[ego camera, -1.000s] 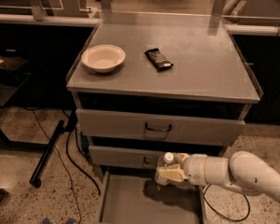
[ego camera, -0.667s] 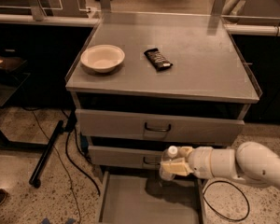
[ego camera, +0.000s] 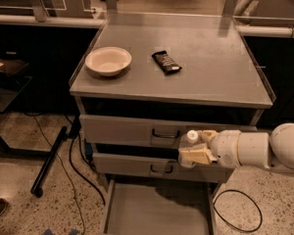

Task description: Pick blue plastic bottle from bottom drawer and place on counter

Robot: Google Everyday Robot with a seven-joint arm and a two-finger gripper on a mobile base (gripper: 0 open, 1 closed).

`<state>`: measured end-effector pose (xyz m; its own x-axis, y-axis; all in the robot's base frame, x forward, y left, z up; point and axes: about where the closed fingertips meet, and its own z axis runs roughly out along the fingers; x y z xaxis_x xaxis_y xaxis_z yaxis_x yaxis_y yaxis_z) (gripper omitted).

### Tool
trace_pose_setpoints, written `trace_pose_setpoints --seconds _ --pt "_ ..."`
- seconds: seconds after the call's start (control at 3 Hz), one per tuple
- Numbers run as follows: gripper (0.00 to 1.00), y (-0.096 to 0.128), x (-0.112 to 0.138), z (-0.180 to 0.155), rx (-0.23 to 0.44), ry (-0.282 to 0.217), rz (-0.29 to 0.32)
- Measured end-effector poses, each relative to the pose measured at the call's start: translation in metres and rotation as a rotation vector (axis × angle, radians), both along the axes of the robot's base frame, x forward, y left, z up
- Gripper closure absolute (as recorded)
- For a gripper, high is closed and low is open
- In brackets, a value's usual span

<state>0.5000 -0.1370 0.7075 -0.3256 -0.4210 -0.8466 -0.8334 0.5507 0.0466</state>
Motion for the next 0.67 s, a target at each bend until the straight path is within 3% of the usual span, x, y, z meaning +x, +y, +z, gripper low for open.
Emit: trace_pose_setpoints --seconds 0.33,0.67 --pt "1.00 0.000 -0.001 0.000 0.003 0.001 -0.001" --pt "1.00 -0.014 -0.008 0.018 -0.023 -0.011 -0.033"
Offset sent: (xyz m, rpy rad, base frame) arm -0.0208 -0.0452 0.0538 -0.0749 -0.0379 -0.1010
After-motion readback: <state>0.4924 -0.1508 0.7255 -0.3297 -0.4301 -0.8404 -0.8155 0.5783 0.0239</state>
